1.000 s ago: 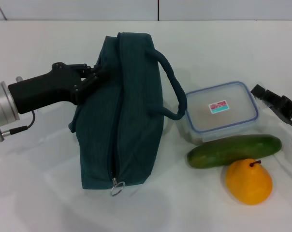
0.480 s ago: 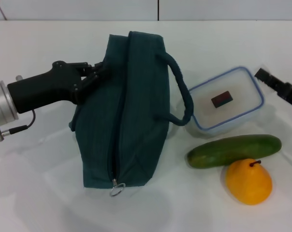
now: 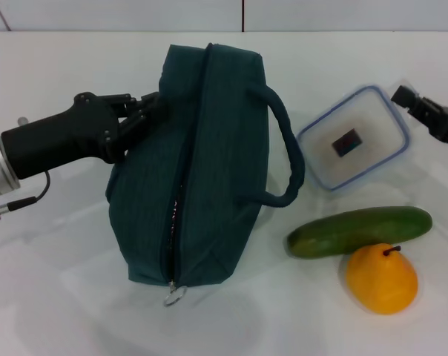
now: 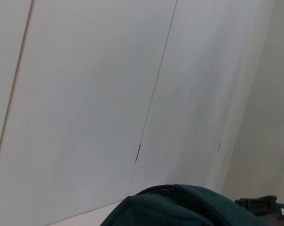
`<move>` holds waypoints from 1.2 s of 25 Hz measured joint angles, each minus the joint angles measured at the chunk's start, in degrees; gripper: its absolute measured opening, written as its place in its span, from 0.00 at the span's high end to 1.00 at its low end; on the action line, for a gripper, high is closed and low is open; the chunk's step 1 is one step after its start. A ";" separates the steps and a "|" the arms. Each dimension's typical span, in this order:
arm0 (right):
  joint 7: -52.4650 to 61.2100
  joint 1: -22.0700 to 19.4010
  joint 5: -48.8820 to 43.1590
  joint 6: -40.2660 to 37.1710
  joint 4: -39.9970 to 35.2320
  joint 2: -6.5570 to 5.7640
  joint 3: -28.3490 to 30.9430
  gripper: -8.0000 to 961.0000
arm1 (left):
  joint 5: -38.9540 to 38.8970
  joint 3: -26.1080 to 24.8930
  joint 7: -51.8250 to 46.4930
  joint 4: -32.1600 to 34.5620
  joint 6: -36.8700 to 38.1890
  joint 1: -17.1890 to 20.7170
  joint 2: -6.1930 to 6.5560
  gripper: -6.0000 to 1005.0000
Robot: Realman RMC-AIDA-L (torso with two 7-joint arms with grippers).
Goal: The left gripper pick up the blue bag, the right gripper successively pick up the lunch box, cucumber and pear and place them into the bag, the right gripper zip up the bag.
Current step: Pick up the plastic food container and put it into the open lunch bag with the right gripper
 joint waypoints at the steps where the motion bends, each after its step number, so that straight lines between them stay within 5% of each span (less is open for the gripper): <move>1: 0.00 -0.01 -0.04 -0.47 -0.22 -0.13 0.03 0.89 | 0.00 0.04 -0.08 -0.03 0.03 0.04 -0.01 0.91; 8: 0.33 0.22 0.19 -4.29 -2.09 -1.70 0.55 0.89 | -0.09 0.34 -0.27 -0.37 1.53 -0.39 -0.19 0.91; 17: 2.88 0.91 0.31 -6.88 -11.01 -1.89 0.78 0.89 | -0.10 0.52 -0.26 -1.93 1.21 -1.19 -0.29 0.91; 30: 6.33 12.92 0.17 -9.48 -20.84 0.67 1.40 0.89 | -0.07 0.52 0.26 -3.16 0.81 -2.04 -0.31 0.91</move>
